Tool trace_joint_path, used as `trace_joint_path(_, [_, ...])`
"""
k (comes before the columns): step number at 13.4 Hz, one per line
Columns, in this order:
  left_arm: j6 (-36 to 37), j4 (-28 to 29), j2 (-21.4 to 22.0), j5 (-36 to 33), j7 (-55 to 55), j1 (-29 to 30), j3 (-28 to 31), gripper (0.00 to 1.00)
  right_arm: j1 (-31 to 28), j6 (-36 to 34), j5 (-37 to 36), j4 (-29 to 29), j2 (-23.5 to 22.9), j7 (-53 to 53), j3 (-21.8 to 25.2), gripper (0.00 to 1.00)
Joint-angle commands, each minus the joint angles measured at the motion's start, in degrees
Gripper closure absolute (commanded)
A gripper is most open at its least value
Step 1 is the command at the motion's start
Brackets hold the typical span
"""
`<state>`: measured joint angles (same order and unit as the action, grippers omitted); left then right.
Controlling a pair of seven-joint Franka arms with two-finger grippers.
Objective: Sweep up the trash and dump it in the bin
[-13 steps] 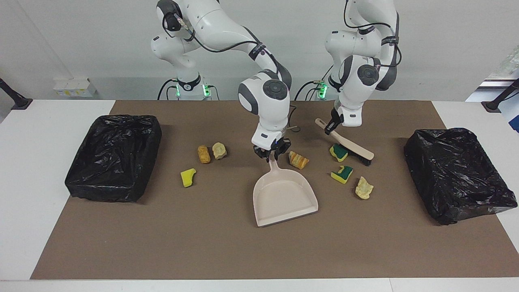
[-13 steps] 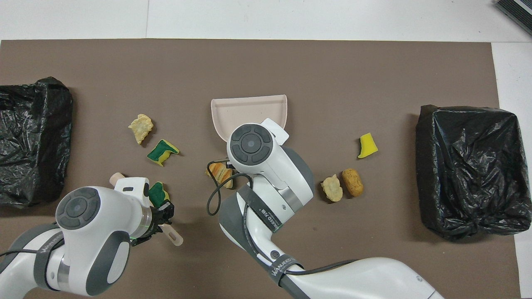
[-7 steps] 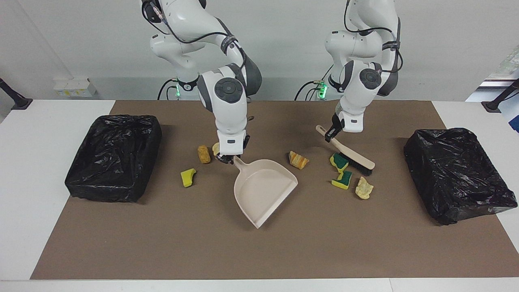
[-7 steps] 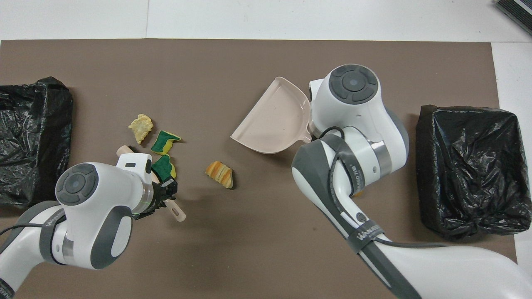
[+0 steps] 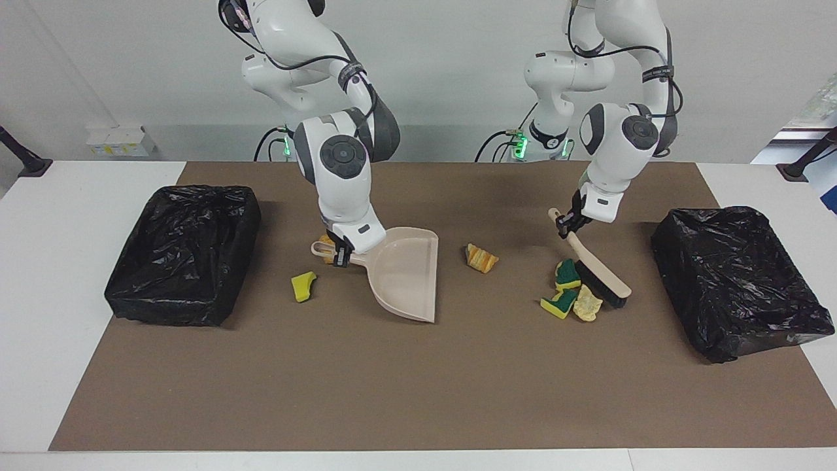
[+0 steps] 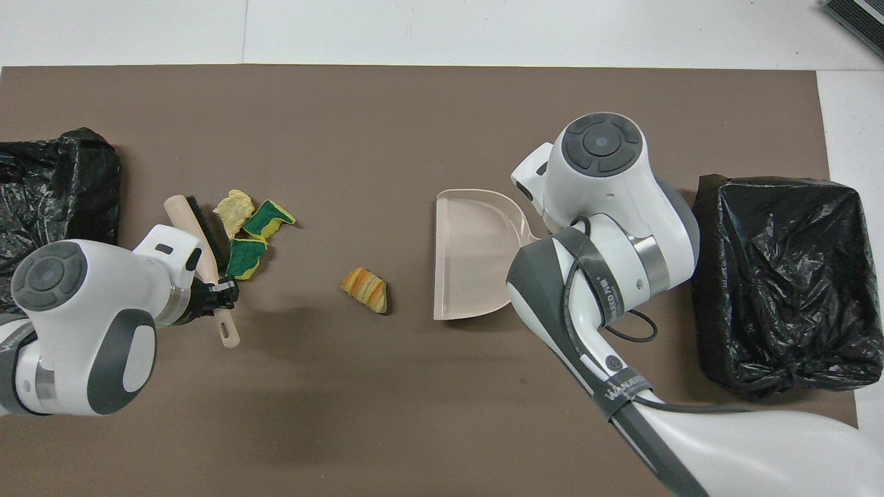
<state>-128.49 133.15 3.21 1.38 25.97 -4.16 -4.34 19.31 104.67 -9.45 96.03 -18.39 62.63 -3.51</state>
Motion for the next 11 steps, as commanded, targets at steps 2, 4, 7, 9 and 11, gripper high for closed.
trace_joint_path(2, [3.8,-8.0,-5.0,-3.1,-8.7,2.0,-0.5,1.0,3.4,1.9,-6.3,3.9,2.5,-2.5,-0.4,1.0])
trace_joint_path(4, [4.7,-7.9,-5.1,-6.1,-9.4,1.7,-0.6,1.0,5.1,2.5,-7.9,3.9,1.7,-3.9,-0.4,1.0])
trace_joint_path(7, [5.2,-7.8,-6.0,-7.8,-10.7,1.3,-0.6,1.0,5.3,3.5,-8.3,4.2,1.5,-3.9,-0.4,1.0])
trace_joint_path(9, [8.2,-7.7,-5.8,-9.5,-10.7,0.6,-0.8,1.0,5.5,4.1,-8.3,4.8,1.7,-6.1,-0.4,1.0])
trace_joint_path(11, [9.7,-7.4,-5.2,-9.6,-10.6,-1.4,-0.8,1.0,6.2,5.4,-8.3,5.6,1.7,-9.5,-0.4,1.0])
